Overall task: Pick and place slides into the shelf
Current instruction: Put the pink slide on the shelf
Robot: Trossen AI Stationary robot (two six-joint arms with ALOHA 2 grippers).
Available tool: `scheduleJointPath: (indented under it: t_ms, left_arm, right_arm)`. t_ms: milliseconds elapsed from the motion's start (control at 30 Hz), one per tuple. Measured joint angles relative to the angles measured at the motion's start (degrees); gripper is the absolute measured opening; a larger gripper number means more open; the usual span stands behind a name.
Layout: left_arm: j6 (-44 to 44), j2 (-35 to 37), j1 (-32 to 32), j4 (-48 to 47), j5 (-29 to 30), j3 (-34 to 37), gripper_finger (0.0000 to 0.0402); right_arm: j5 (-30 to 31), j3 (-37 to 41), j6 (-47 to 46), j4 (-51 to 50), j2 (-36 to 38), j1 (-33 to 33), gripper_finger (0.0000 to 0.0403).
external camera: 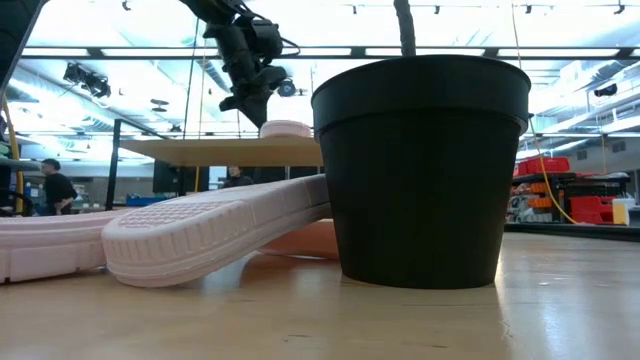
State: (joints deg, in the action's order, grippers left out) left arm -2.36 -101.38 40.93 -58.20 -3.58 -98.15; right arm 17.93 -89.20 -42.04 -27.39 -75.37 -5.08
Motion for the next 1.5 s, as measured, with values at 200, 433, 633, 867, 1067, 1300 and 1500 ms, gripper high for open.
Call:
scheduleJointPath:
  t_ms: [200,433,633,867,1067,1300,1500]
  left_arm:
    - [-0.1,0.0,-0.1,0.8,-0.3,0.0,0.0001]
    - [0.0,0.0,-0.1,0.5,0.8,0.0,0.0001]
    - [1.1,0.2,0.7,-3.9,5.5,0.0,0.0001]
    - [1.2,0.2,0.5,-4.3,5.5,0.0,0.0001]
    - [1.0,-0.2,-0.4,-3.4,5.8,0.0,0.0001]
    - [0.0,-0.2,-0.7,-1.7,5.9,0.0,0.0001]
    - [-0.6,-0.2,-1.0,-0.3,4.7,1.8,0.0001]
  right_arm:
    - [0.0,0.0,0.0,0.0,0.0,0.0,0.0213]
    - [0.0,0.0,0.0,0.0,0.0,0.0,0.0213]
    - [0.0,0.0,0.0,0.0,0.0,0.0,0.0213]
    - [0.0,0.0,0.1,0.0,0.0,0.0,0.0213]
    - [0.0,0.0,0.1,0.0,0.0,0.0,0.0213]
    - [0.0,0.0,0.1,0.0,0.0,0.0,0.0213]
    - [0.0,0.0,-0.1,0.0,0.0,0.0,0.0213]
